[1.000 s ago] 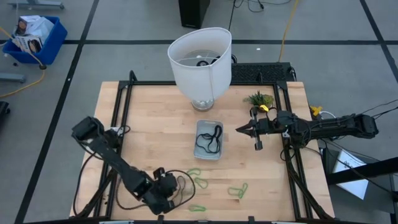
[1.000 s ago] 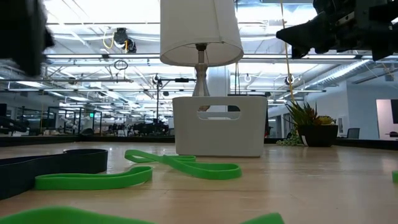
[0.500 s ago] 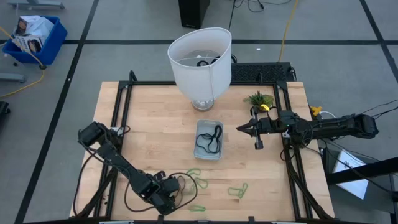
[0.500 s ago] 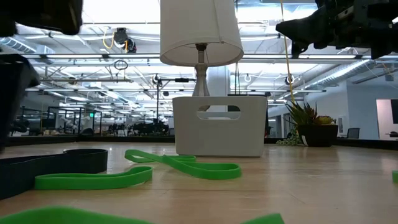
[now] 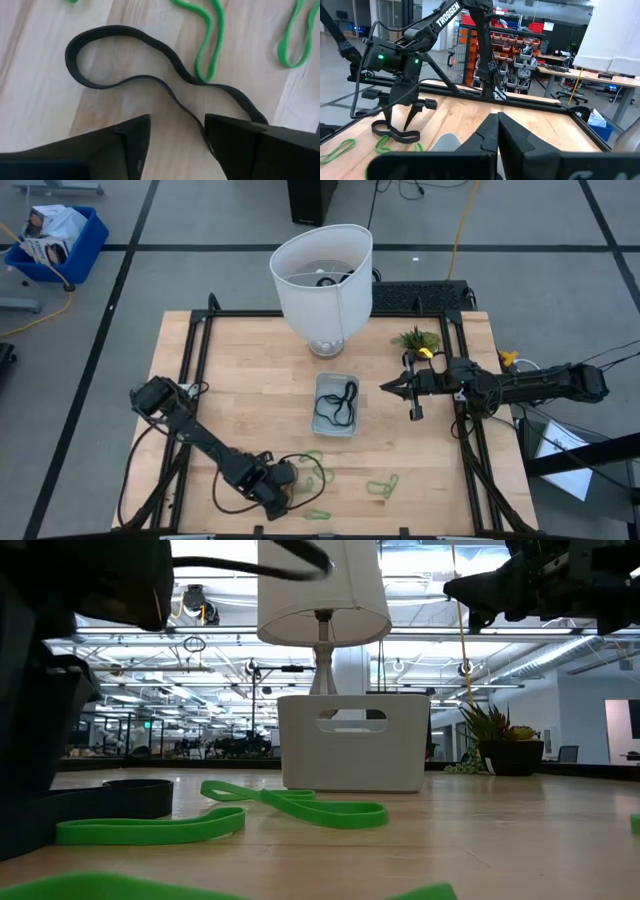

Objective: Pick and place rubber bands into bin
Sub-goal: Put the black rubber band into the gray bin

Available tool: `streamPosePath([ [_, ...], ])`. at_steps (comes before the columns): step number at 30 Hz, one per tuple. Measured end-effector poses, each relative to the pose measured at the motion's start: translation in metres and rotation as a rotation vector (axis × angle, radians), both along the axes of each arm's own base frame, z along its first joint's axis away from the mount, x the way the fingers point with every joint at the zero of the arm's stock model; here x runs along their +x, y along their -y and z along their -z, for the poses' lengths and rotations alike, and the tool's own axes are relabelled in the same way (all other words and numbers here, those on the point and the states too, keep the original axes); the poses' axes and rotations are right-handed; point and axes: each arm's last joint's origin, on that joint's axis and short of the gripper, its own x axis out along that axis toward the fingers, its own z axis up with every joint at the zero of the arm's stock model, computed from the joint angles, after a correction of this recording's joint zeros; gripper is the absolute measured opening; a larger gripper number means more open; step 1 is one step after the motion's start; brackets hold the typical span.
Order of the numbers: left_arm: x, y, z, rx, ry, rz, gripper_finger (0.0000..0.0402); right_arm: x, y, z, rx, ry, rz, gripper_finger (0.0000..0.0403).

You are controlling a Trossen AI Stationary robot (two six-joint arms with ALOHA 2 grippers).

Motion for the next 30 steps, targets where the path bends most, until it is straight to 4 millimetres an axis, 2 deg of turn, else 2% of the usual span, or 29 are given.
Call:
streamPosePath([
  [3,0.001,-0.001,0.008,0.007,-0.032,0.001,0.0177,0.0,0.0,0.0,0.006,-0.001,0.0,0.0],
  [7,0.001,-0.001,0.008,0.016,-0.027,0.046,0.0145,0.0,0.0,0.0,0.026,-0.007,-0.001,0.0],
  [10,0.0,-0.002,0.003,0.027,-0.008,0.094,0.01,0.0,0.0,0.0,0.028,-0.007,-0.001,0.0],
  [14,-0.001,-0.004,-0.011,0.047,0.051,0.118,0.0017,0.0,0.0,0.001,0.047,-0.009,-0.004,0.0],
  [18,-0.004,-0.007,-0.036,0.087,0.155,0.146,0.0013,0.0,0.0,0.001,0.054,-0.016,-0.004,0.0],
  [22,-0.016,-0.013,-0.06,0.199,0.23,0.153,0.0005,0.0,0.0,0.003,0.055,-0.031,-0.003,0.0],
  [30,-0.066,-0.037,-0.114,0.603,0.407,-0.04,0.0003,0.0,0.0,0.003,0.057,-0.039,-0.004,0.0],
])
